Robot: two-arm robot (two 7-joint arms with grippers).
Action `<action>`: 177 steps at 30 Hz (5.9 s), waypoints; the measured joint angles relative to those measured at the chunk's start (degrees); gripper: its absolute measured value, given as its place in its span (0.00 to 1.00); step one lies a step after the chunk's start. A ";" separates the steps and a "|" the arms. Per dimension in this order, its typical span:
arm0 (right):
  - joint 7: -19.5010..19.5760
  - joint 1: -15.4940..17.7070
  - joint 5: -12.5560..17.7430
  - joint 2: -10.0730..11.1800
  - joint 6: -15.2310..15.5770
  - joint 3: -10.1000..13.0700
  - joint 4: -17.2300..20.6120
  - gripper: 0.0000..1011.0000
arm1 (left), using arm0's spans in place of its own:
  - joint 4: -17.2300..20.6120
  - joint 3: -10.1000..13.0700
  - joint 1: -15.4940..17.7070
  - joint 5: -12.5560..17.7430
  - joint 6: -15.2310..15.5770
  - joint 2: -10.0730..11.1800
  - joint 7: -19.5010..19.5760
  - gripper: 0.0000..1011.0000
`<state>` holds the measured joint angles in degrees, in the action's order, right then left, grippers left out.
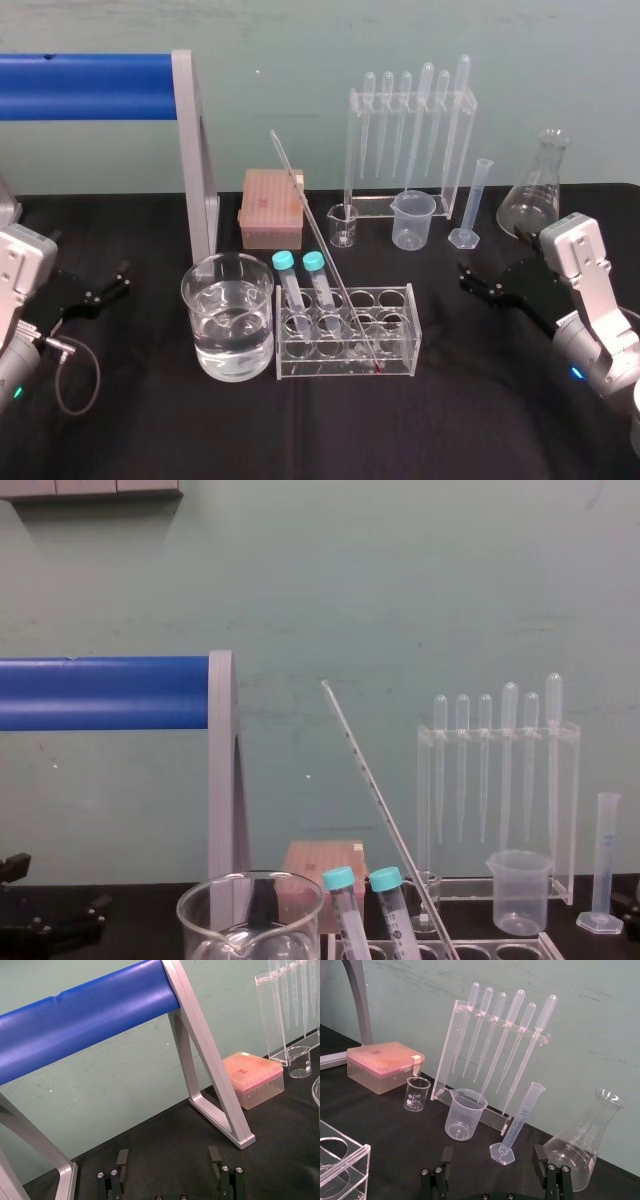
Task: Hold the thermometer with one hand and immerse one end into the beaker, then reinsert it into the test tube rack.
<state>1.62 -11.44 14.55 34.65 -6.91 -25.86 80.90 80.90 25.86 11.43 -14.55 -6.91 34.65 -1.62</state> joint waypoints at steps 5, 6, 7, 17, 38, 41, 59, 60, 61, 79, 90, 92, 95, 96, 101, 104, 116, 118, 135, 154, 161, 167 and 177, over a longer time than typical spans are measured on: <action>0.00 0.00 0.00 0.00 0.00 0.00 0.00 0.99 | 0.00 0.00 0.00 0.00 0.00 0.00 0.00 1.00; 0.00 0.00 0.00 0.00 0.00 0.00 0.00 0.99 | 0.00 0.00 0.00 0.00 0.00 0.00 0.00 1.00; 0.00 0.00 0.00 0.00 0.00 0.00 0.00 0.99 | 0.00 0.00 0.00 0.00 0.00 0.00 0.00 1.00; 0.00 0.00 0.00 0.00 0.00 0.00 0.00 0.99 | 0.00 0.00 0.00 0.00 0.00 0.00 0.00 1.00; -25.01 -3.47 24.54 -1.99 14.13 5.94 9.51 0.99 | 0.00 0.00 0.00 0.00 0.00 0.00 0.00 1.00; -28.82 -5.77 26.48 -1.96 16.77 4.49 10.82 0.99 | 0.00 0.00 0.00 0.00 0.00 0.00 0.00 1.00; -31.10 -21.87 18.30 -7.98 23.22 -8.50 1.29 0.99 | 0.00 0.00 0.00 0.00 0.00 0.00 0.00 1.00; -31.05 -22.40 17.89 -8.57 23.26 -8.86 0.57 0.99 | 0.00 0.00 0.00 0.00 0.00 0.00 0.00 1.00; -31.03 -22.59 17.74 -8.85 23.29 -8.99 0.21 0.99 | 0.00 0.00 0.00 0.00 0.00 0.00 0.00 1.00; -30.66 -23.45 16.12 -10.20 23.22 -9.61 -1.43 0.96 | 0.00 0.00 0.00 0.00 0.00 0.00 0.00 1.00; -30.67 -23.39 16.35 -10.15 23.15 -9.53 -1.37 0.67 | 0.00 0.00 0.00 0.00 0.00 0.00 0.00 1.00; -30.67 -23.38 16.38 -10.14 23.14 -9.52 -1.35 0.59 | 0.00 0.00 0.00 0.00 0.00 0.00 0.00 1.00; -30.68 -23.37 16.41 -10.12 23.14 -9.50 -1.34 0.53 | 0.00 0.00 0.00 0.00 0.00 0.00 0.00 1.00; -30.69 -23.36 16.41 -10.12 23.13 -9.50 -1.34 0.47 | 0.00 0.00 0.00 0.00 0.00 0.00 0.00 1.00; -30.71 -23.35 16.43 -10.12 23.13 -9.48 -1.32 0.30 | 0.00 0.00 0.00 0.00 0.00 0.00 0.00 1.00; -30.74 -23.35 16.45 -10.12 23.14 -9.48 -1.32 0.20 | 0.00 0.00 0.00 0.00 0.00 0.00 0.00 1.00; -30.50 -21.96 15.73 -10.28 20.98 -8.32 -0.65 0.05 | 0.00 0.00 0.00 0.00 0.00 0.00 0.00 1.00; -30.45 -21.62 15.62 -10.24 20.28 -7.98 -0.26 0.05 | 0.00 0.00 0.00 0.00 0.00 0.00 0.00 1.00; -32.66 -15.22 20.73 -9.92 9.79 -1.53 5.25 0.05 | 0.00 0.00 0.00 0.00 0.00 0.00 0.00 1.00; -35.02 -20.67 28.52 -8.78 7.55 3.30 12.66 0.05 | 0.00 0.00 0.00 0.00 0.00 0.00 0.00 1.00; -33.96 -22.50 29.16 -7.22 9.66 2.92 13.72 0.05 | 0.00 0.00 0.00 0.00 0.00 0.00 0.00 1.00; -32.76 -23.00 29.74 -6.54 10.52 2.11 13.80 0.05 | 0.00 0.00 0.00 0.00 0.00 0.00 0.00 1.00; -36.67 -28.59 29.85 -11.91 8.64 -3.45 6.14 0.05 | 0.00 0.00 0.00 0.00 0.00 0.00 0.00 1.00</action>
<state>-35.05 -40.03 44.39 22.73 1.73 -29.32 87.04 80.90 25.86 11.43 -14.55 -6.91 34.65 -1.62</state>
